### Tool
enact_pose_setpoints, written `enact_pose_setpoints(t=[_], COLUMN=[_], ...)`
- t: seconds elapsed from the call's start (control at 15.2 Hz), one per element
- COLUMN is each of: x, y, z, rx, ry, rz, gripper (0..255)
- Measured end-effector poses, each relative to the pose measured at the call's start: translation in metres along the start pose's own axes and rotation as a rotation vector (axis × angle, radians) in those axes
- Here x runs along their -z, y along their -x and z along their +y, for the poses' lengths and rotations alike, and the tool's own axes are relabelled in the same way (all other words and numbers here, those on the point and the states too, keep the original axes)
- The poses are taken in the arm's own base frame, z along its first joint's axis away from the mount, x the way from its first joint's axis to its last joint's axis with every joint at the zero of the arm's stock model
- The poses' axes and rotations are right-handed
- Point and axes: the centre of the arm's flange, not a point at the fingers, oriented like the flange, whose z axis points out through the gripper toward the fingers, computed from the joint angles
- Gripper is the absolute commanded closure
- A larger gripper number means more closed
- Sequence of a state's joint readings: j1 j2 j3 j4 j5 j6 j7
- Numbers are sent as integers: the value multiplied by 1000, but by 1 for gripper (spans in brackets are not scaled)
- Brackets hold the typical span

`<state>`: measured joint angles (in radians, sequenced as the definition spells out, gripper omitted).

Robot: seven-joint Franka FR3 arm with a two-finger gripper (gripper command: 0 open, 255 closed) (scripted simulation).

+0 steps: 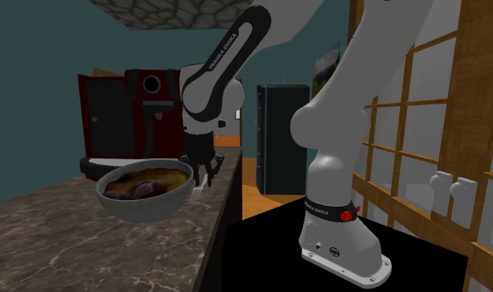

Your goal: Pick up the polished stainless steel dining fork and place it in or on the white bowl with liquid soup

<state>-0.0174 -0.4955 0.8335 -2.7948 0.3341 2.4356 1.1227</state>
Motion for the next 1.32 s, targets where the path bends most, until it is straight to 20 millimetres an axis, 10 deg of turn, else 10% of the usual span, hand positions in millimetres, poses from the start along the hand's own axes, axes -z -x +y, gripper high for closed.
enact_pose_setpoints(t=[0.53,1.32], x=[0,57], y=[0,-9], z=[0,0], rx=[0,0], ry=[0,0], rz=[0,0], gripper=[255,255])
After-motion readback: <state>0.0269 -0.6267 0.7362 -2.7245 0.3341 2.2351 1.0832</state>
